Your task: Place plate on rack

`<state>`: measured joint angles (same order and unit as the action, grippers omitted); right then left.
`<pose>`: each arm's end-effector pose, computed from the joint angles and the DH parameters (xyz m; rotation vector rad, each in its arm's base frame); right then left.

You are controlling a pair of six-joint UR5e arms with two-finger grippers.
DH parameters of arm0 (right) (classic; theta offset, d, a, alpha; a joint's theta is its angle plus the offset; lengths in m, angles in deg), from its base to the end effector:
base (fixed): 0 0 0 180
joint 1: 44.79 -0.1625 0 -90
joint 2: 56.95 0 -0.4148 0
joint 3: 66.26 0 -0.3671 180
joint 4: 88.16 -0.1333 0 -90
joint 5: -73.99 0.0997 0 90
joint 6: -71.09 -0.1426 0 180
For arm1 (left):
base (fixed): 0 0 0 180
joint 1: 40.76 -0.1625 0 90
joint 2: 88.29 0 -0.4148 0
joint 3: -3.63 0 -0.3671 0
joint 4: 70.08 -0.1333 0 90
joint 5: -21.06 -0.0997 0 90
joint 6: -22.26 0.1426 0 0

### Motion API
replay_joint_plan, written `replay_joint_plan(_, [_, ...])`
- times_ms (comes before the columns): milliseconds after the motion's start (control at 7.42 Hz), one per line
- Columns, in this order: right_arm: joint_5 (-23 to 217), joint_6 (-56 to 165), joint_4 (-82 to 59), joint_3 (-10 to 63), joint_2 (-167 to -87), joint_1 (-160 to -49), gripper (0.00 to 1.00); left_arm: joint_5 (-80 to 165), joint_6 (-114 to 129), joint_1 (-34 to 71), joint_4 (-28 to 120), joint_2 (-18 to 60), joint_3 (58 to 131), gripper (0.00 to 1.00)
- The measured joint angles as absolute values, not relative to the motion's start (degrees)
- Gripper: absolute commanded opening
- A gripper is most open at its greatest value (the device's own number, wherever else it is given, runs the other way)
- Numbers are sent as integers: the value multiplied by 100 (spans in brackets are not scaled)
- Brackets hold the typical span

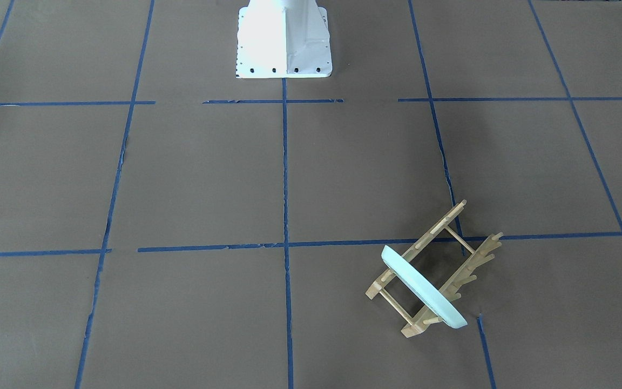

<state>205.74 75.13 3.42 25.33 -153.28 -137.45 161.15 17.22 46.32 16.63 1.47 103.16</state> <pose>0.0572 -0.4053 0.7218 -0.0627 -0.7328 0.0172 0.0000 -0.4699 0.5986 0.0371 0.8780 0.0112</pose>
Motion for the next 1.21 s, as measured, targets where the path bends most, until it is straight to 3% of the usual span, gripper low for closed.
replay_joint_plan(1213, [20574,7513,342,2532,-15328,-13747,100,15432,2865,5274,1685,28,9971,100])
